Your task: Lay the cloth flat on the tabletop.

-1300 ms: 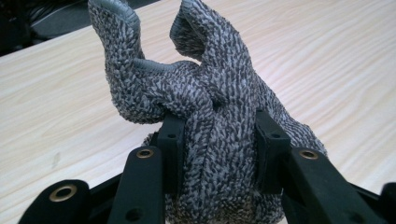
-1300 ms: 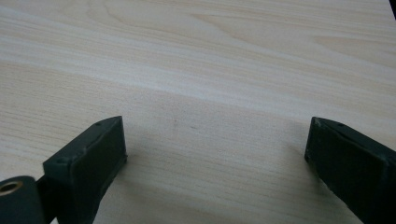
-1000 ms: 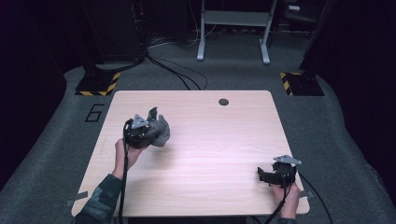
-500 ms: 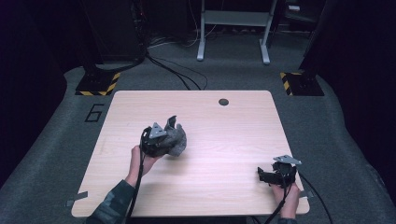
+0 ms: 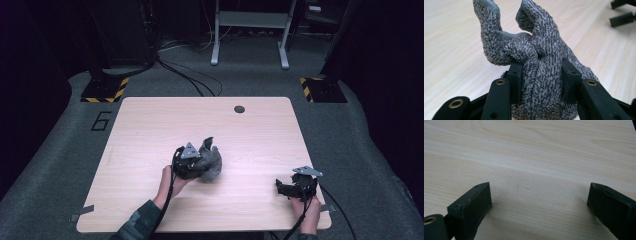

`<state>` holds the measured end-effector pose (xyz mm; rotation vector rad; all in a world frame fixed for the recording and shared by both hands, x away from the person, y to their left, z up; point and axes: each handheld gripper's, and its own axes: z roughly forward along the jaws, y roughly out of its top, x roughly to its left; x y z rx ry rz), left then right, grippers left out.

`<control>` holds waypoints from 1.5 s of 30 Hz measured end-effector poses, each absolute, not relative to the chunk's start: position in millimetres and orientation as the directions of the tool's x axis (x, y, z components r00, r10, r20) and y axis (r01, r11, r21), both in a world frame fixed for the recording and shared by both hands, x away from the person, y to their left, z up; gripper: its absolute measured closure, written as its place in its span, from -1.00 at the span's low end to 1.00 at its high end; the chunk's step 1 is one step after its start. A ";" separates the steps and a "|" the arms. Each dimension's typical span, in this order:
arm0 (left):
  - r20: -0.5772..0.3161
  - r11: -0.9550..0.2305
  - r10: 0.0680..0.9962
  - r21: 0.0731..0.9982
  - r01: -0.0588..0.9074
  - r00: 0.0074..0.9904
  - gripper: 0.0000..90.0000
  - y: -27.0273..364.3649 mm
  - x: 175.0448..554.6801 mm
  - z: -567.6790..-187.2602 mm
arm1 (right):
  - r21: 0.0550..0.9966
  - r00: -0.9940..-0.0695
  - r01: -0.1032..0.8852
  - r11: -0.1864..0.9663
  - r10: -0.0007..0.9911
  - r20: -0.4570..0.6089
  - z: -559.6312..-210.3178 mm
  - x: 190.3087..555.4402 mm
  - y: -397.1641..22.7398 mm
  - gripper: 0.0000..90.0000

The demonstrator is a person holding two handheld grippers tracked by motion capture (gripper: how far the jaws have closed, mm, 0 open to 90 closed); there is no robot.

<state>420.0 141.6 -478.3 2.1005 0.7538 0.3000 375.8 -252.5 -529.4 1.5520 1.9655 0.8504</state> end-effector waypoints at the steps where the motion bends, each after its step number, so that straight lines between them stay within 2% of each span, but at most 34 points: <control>1: -0.066 -0.449 0.607 0.794 0.411 0.792 0.31 137.9 419.3 -481.8 | 0.729 -0.232 0.666 0.159 0.973 0.000 -529.4 375.8 -252.5 -0.89; 4: -0.065 -0.480 0.591 0.773 0.415 0.804 0.22 129.9 418.7 -490.6 | 0.729 -0.232 0.667 0.158 0.973 0.001 -529.3 375.7 -252.4 -0.88; 9: -0.076 -0.490 0.596 0.755 0.436 0.800 -0.28 127.6 416.2 -494.5 | 0.728 -0.228 0.668 0.154 0.974 0.003 -529.2 375.2 -251.9 -0.88; 12: -0.065 -0.486 0.596 0.764 0.424 0.800 -0.51 132.1 414.5 -489.6 | 0.728 -0.228 0.668 0.154 0.974 0.003 -529.2 375.2 -251.8 -0.88; 15: -0.048 -0.482 0.607 0.771 0.416 0.793 -0.60 141.1 412.1 -481.1 | 0.728 -0.230 0.667 0.157 0.973 0.001 -529.0 375.0 -251.7 -0.86; 20: -0.032 -0.457 0.640 0.788 0.414 0.768 -0.59 155.8 414.7 -468.9 | 0.729 -0.239 0.667 0.156 0.971 0.011 -526.7 374.0 -250.7 -0.71; 24: -0.037 -0.426 0.666 0.801 0.420 0.745 -0.56 164.5 424.1 -461.5 | 0.742 -0.291 0.649 0.167 0.956 0.039 -519.9 372.9 -238.4 -0.70; 27: -0.050 -0.406 0.679 0.806 0.431 0.732 -0.52 164.8 434.0 -456.2 | 0.767 -0.367 0.621 0.160 0.924 0.104 -506.5 373.9 -219.4 -0.68; 34: -0.032 -0.402 0.700 0.808 0.431 0.714 -0.43 152.3 460.3 -445.2 | 0.795 -0.568 0.552 0.251 0.811 0.139 -476.1 390.5 -158.3 -0.58; 38: -0.007 -0.444 0.703 0.777 0.446 0.711 -0.36 144.5 476.5 -449.2 | 0.803 -0.629 0.520 0.292 0.767 0.128 -459.4 403.1 -118.7 -0.50; 40: -0.026 -0.436 0.703 0.774 0.459 0.711 -0.31 143.2 481.8 -452.1 | 0.805 -0.650 0.507 0.309 0.750 0.122 -453.9 411.7 -101.5 -0.44; 42: -0.031 -0.447 0.698 0.761 0.470 0.715 -0.26 141.4 486.8 -456.5 | 0.796 -0.653 0.516 0.315 0.747 0.127 -451.9 421.1 -88.9 -0.40; 45: -0.045 -0.460 0.697 0.738 0.494 0.716 -0.09 139.2 492.1 -464.8 | 0.757 -0.643 0.559 0.340 0.753 0.137 -456.2 437.4 -73.1 -0.23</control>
